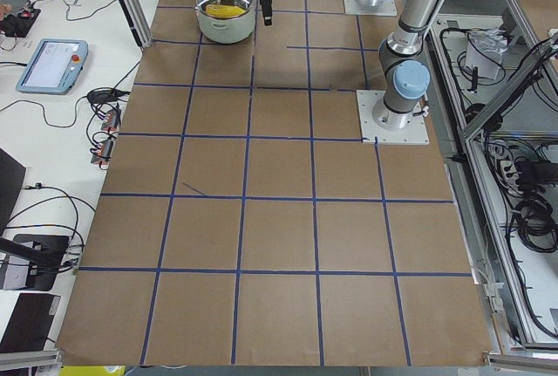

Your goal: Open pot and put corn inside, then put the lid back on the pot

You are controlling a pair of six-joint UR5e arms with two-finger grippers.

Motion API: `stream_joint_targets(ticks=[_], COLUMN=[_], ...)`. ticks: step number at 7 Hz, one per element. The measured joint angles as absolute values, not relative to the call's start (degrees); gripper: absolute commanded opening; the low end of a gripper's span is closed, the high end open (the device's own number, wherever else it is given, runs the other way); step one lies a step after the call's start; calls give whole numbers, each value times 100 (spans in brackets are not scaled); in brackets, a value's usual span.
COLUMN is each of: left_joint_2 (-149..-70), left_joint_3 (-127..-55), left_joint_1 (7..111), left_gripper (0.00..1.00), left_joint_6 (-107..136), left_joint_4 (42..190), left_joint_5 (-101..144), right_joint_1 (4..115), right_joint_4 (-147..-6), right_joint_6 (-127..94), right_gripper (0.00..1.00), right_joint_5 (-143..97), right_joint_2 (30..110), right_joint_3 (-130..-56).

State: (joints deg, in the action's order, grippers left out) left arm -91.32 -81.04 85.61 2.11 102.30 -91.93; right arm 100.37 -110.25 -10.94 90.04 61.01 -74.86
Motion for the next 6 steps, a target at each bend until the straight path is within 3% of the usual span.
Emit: stream_joint_targets(ticks=[4, 6], left_joint_2=[-9128, -9124], left_joint_3=[-8111, -8112], left_joint_1=[8561, 8561], left_gripper=[100, 100], left_joint_6=[211, 211], left_joint_4=[10230, 10230], left_joint_5=[-9193, -9193], right_joint_1=[9924, 9603], right_joint_4=[-10801, -9995], right_joint_6=[-1020, -786], right_gripper=[99, 99], right_joint_5=[9011, 8996], right_joint_2=[6206, 6859], right_joint_3=[-7178, -7141])
